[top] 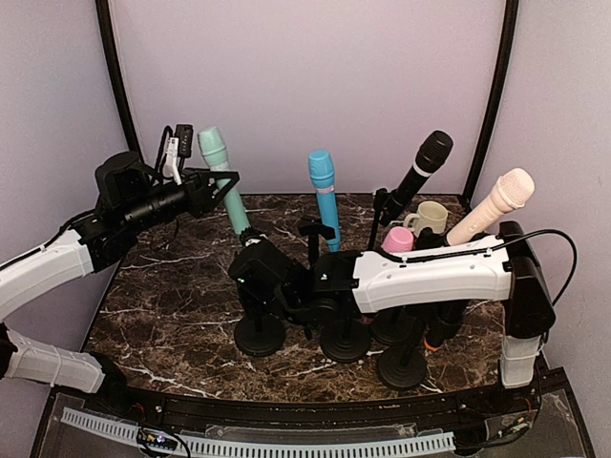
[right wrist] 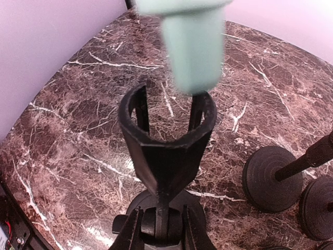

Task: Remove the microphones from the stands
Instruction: Remove the microphone from the microphone stand, then place the microphone at the center of the board.

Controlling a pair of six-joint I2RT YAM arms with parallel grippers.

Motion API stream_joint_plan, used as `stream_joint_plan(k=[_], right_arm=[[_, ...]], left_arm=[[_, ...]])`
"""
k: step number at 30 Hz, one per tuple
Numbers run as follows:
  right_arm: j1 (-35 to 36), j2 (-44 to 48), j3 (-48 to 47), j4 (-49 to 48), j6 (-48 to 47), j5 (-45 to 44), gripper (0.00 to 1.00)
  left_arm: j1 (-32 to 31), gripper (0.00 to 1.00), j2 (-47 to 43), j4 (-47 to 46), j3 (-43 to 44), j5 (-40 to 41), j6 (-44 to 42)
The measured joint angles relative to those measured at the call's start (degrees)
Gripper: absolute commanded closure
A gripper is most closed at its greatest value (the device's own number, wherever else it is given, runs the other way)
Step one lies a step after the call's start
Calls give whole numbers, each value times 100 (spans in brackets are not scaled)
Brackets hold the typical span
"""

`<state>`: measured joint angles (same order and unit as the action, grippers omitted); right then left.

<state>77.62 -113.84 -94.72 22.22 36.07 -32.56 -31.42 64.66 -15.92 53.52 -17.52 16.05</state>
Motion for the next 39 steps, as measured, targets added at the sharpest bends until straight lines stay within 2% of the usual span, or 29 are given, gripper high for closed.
stream_joint_plan(k=[6, 13, 23, 32, 39], right_arm=[[61, 0, -66, 144, -87, 85, 100], [63, 0, -240, 435, -223, 232, 76], [66, -31, -728, 846, -527, 476, 47], [63, -28, -1104, 876, -839, 603, 21], [35, 190, -1346, 916, -1113, 713, 16]], left_arm=[[39, 100, -175, 264, 216, 581, -505], [208, 100, -514, 1281, 472, 1051, -990], [1198, 100, -422, 2643, 472, 964, -1244], [2070, 100, 859, 2955, 577, 684, -1335], [2645, 100, 2205, 3237, 1250, 520, -1493]])
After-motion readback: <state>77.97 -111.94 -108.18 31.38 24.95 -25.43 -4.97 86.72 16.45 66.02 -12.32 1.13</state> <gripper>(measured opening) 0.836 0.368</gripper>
